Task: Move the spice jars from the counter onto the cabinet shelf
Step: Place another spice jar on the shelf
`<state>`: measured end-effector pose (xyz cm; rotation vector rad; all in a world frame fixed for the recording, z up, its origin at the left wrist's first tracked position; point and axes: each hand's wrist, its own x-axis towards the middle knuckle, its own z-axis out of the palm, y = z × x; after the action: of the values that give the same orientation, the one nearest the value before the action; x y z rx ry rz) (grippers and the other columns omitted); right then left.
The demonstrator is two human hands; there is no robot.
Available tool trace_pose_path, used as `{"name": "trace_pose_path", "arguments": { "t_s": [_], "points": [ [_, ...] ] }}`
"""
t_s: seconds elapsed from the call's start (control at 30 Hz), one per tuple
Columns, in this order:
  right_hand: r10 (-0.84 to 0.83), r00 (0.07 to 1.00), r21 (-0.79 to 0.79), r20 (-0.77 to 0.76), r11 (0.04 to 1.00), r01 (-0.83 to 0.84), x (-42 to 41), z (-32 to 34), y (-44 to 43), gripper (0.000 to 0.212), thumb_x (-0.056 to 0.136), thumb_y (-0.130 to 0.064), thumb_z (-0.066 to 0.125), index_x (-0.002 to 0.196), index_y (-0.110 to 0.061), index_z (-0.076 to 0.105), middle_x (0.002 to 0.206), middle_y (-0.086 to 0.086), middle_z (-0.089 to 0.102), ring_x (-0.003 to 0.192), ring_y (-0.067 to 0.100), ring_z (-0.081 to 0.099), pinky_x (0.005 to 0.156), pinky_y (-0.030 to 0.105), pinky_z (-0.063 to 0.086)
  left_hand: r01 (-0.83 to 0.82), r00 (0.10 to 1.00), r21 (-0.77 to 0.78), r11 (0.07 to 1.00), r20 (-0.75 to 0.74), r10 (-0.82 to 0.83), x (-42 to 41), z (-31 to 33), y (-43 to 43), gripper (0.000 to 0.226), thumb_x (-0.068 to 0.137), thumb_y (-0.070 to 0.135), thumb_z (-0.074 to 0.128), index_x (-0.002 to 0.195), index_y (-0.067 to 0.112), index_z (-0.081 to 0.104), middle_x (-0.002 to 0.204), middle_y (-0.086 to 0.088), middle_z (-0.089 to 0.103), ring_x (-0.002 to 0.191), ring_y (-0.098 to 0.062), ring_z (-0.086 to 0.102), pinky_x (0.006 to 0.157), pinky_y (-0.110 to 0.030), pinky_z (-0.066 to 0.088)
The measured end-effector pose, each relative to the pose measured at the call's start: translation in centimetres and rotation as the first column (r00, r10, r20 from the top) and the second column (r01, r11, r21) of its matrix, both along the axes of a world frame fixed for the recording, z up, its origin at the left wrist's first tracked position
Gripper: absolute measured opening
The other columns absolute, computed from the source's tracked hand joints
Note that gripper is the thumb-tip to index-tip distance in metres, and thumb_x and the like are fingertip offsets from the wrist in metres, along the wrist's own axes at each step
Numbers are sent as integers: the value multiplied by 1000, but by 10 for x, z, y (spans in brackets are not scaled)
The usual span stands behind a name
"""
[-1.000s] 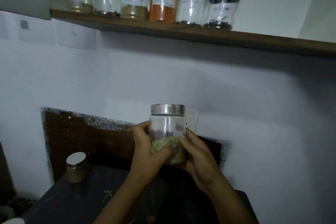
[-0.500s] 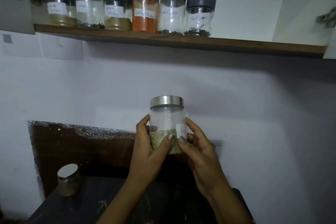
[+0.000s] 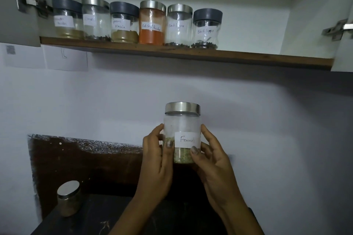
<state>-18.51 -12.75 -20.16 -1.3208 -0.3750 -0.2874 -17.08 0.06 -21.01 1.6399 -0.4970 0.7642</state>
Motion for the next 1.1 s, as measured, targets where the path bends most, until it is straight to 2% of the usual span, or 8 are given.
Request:
{"name": "trace_pose_path", "arguments": {
  "t_s": [0.23,0.33,0.47,0.6,0.77,0.87,0.97,1.1],
  "points": [
    [-129,989,-53,75,990,133,2,13,-16,58,61,-30,71,112,-49,53,117,-11,62,101,8,65,70,22,56,107,994,-25,994,27,-106,2,13,-13,29,88,37,43,117,40,40,110,28,58,98,2,61,74,-17,53],
    [-192,976,-55,100,979,198,6,25,-25,56,60,-32,73,110,-48,52,119,-12,62,103,11,64,78,28,57,149,987,8,989,60,-149,9,25,-22,41,84,34,53,122,40,39,114,21,58,101,3,60,73,-16,53],
    [-268,949,-88,165,955,285,19,50,-45,53,75,-14,71,114,-41,48,126,-8,58,112,13,58,92,37,53,151,981,70,986,112,-158,24,49,-40,52,81,38,57,125,47,33,121,28,50,108,9,53,79,-8,47],
    [-262,926,-82,272,952,293,38,83,-67,47,78,-6,68,108,-39,52,119,-11,61,106,7,61,80,21,55,44,975,119,992,211,-68,48,78,-61,67,81,42,54,140,33,25,120,20,36,105,15,45,81,-1,40],
    [-273,871,-107,409,933,343,69,134,-92,48,83,-3,63,102,-44,48,106,-26,57,92,-12,61,68,8,50,-36,942,178,983,334,-26,87,130,-91,70,88,43,50,147,25,16,111,0,41,98,19,40,77,5,34],
    [-314,830,-101,461,911,401,90,163,-107,48,85,-3,61,111,-41,46,116,-12,55,99,-2,61,72,13,52,-63,919,190,980,393,-17,110,161,-109,67,92,30,51,147,22,15,116,-3,41,94,23,38,76,5,34],
    [-358,790,-136,497,867,479,108,188,-121,53,87,-6,59,132,-25,39,130,5,48,110,13,57,89,29,52,-54,902,161,985,431,-20,128,188,-129,60,91,25,54,143,21,25,125,-2,41,103,12,40,84,-2,35],
    [-395,742,-136,542,830,541,126,214,-134,51,90,-20,57,135,-27,36,124,-2,49,104,11,56,81,20,48,-132,867,68,989,491,82,144,213,-151,49,90,29,56,132,14,37,124,-4,43,105,-7,42,86,-19,39]
  ]
}}
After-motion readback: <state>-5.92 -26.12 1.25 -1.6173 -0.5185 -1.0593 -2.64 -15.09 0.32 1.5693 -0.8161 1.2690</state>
